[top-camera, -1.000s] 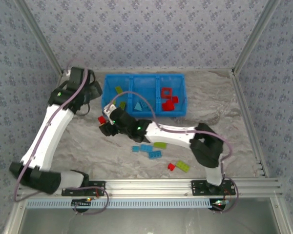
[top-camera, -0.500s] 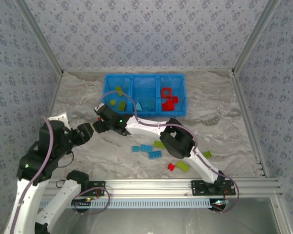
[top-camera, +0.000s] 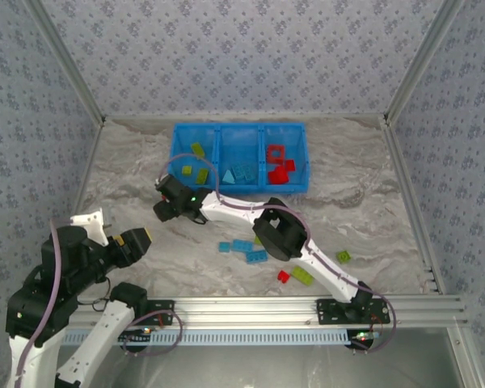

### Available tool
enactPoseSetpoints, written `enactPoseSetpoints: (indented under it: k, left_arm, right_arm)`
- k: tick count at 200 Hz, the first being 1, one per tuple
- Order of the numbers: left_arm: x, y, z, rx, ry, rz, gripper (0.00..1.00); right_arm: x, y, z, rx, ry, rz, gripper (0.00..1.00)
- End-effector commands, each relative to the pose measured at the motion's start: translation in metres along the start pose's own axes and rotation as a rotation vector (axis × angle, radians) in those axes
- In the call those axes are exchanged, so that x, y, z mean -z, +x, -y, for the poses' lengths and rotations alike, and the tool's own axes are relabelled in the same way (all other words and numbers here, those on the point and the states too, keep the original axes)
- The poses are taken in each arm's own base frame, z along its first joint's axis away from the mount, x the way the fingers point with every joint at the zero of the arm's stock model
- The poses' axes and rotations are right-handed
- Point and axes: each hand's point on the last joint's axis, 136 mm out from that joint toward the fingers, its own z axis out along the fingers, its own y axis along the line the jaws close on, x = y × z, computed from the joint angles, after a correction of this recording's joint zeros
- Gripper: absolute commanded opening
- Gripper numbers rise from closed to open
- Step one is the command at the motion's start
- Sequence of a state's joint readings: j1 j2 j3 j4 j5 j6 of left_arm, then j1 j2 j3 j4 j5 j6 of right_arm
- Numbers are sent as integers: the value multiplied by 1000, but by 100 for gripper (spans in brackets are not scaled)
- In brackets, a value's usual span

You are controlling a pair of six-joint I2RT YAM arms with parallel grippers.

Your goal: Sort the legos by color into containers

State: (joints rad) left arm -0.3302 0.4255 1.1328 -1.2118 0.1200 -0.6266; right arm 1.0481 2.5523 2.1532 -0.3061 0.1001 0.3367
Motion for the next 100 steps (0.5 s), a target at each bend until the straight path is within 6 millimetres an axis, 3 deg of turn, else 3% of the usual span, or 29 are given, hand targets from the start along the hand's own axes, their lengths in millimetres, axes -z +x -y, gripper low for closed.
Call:
enactPoseSetpoints:
  k: [1,49,100]
  left_arm:
    - [7,3,5,-3,32,-3,68]
    - [0,6,2,1,35,-9,68]
    - [2,9,3,-1,46,-9,68]
  right_arm:
    - [-11,4,7,-31,16,-25,69]
    - [-24,-4,19,-58,60,-14,64]
    - [-16,-8,15,-62,53,-13,36]
